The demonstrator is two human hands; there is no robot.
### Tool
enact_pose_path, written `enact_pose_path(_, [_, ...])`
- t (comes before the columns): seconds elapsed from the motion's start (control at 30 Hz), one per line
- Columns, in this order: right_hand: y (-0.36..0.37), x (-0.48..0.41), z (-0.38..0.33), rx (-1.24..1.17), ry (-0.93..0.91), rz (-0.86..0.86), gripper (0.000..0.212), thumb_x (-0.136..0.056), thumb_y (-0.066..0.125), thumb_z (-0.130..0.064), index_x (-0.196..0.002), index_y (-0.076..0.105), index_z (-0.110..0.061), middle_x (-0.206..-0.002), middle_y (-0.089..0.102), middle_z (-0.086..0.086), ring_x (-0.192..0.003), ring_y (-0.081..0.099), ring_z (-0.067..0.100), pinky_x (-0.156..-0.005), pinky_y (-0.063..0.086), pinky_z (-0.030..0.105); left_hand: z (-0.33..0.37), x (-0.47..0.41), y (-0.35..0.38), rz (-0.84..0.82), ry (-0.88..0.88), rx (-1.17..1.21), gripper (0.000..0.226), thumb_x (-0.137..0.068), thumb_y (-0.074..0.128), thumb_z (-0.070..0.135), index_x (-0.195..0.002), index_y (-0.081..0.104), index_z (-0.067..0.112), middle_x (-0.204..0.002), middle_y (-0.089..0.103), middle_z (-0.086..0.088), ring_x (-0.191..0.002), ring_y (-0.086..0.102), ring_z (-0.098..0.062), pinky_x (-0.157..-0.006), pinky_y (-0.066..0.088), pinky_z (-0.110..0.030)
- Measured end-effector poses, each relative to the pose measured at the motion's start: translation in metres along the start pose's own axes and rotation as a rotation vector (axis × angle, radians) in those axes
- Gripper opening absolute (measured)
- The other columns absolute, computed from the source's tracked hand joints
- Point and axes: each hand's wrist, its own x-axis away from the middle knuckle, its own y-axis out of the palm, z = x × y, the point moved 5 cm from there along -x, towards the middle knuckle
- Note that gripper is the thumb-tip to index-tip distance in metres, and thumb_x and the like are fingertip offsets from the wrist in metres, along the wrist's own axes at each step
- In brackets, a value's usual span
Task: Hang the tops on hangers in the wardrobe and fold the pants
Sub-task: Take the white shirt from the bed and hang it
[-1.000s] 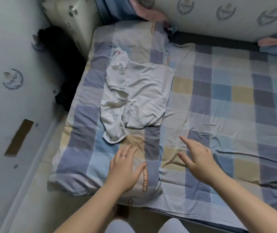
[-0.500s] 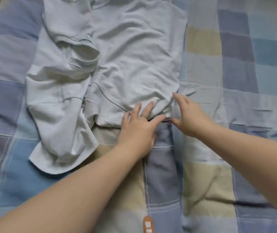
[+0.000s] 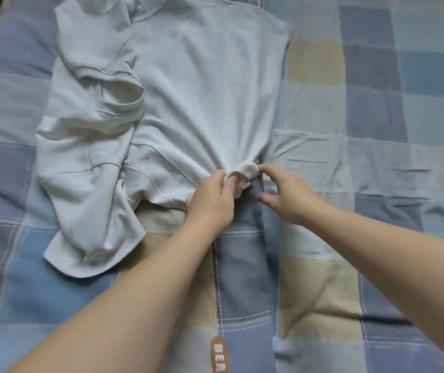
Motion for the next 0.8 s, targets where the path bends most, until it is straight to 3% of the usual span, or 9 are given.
enact_pose_path(0.1, [-0.021,0.033,-0.032,-0.102,-0.054,0.012,0.037,-0.087,0.077,-0.022,-0.121,0.066,-0.018,-0.134,0.059,0.003,-0.126,0.053,0.020,-0.102,0.034,0.022,0.019,0.047,-0.031,-0.023,-0.017,0.175,0.035,-0.106,0.046,0.032,-0.084,0.055,0.006,-0.075,0.056,0.004,-0.075,0.051,-0.015,-0.073,0.040,-0.035])
enact_pose_path(0.2, [-0.046,0.076,-0.073,-0.196,-0.068,0.007,0.019,-0.085,0.077,-0.018,-0.102,0.069,-0.014,-0.110,0.067,0.001,-0.107,0.061,0.020,-0.096,0.044,0.034,0.045,0.104,-0.070,-0.036,-0.047,0.296,0.034,-0.106,0.049,0.032,-0.082,0.056,0.008,-0.072,0.055,0.009,-0.065,0.046,-0.002,-0.061,0.036,-0.020])
enact_pose_path(0.27, [-0.063,0.111,-0.100,-0.262,-0.034,-0.018,0.019,-0.083,0.072,-0.023,-0.100,0.069,-0.016,-0.094,0.069,-0.009,-0.088,0.062,0.003,-0.081,0.047,0.030,0.067,0.146,-0.094,-0.088,-0.089,0.386,0.031,-0.105,0.051,0.034,-0.081,0.061,0.015,-0.070,0.058,0.015,-0.064,0.050,0.004,-0.060,0.039,-0.014])
enact_pose_path(0.33, [-0.083,0.149,-0.129,-0.323,-0.001,-0.051,0.018,-0.084,0.063,-0.028,-0.097,0.069,-0.016,-0.086,0.067,-0.012,-0.082,0.061,-0.002,-0.075,0.046,0.031,0.094,0.189,-0.116,-0.156,-0.121,0.474,0.026,-0.103,0.055,0.037,-0.086,0.066,0.021,-0.073,0.062,0.017,-0.070,0.055,0.002,-0.066,0.043,-0.015])
enact_pose_path(0.43, [-0.121,0.208,-0.170,-0.456,0.066,-0.020,0.011,-0.094,0.057,-0.013,-0.088,0.062,-0.021,-0.090,0.068,-0.003,-0.086,0.062,0.016,-0.080,0.050,0.039,0.129,0.247,-0.158,-0.104,-0.071,0.536,0.019,-0.104,0.055,0.032,-0.096,0.070,0.023,-0.084,0.070,0.014,-0.080,0.061,0.000,-0.074,0.045,-0.018])
enact_pose_path(0.53, [-0.164,0.264,-0.209,-0.546,0.093,0.074,0.014,-0.098,0.054,-0.015,-0.084,0.053,-0.019,-0.070,0.053,0.001,-0.065,0.043,0.013,-0.063,0.036,0.034,0.152,0.293,-0.204,-0.018,-0.025,0.487,0.024,-0.105,0.051,0.033,-0.095,0.069,0.020,-0.080,0.066,0.016,-0.077,0.058,0.002,-0.072,0.045,-0.017])
enact_pose_path(0.63, [-0.197,0.309,-0.249,-0.557,0.066,0.082,0.012,-0.099,0.055,-0.016,-0.088,0.055,-0.014,-0.066,0.053,0.005,-0.059,0.041,0.010,-0.060,0.034,0.032,0.172,0.326,-0.233,0.020,-0.009,0.377,0.028,-0.107,0.046,0.037,-0.091,0.062,0.019,-0.087,0.059,0.009,-0.081,0.054,-0.007,-0.077,0.046,-0.031])
enact_pose_path(0.7, [-0.219,0.330,-0.274,-0.576,0.034,0.104,0.012,-0.100,0.058,-0.016,-0.088,0.057,-0.013,-0.063,0.050,-0.005,-0.059,0.041,0.009,-0.059,0.035,0.030,0.190,0.337,-0.250,0.066,-0.003,0.339,0.026,-0.107,0.043,0.037,-0.086,0.055,0.027,-0.084,0.056,0.019,-0.077,0.050,-0.002,-0.074,0.043,-0.031])
enact_pose_path(0.8, [-0.249,0.351,-0.312,-0.630,-0.036,0.113,0.010,-0.099,0.061,-0.013,-0.088,0.061,-0.012,-0.068,0.054,-0.005,-0.062,0.046,0.006,-0.060,0.037,0.024,0.225,0.346,-0.278,0.133,0.086,0.408,0.025,-0.106,0.044,0.034,-0.083,0.048,0.024,-0.072,0.053,0.022,-0.066,0.045,0.002,-0.065,0.039,-0.025])
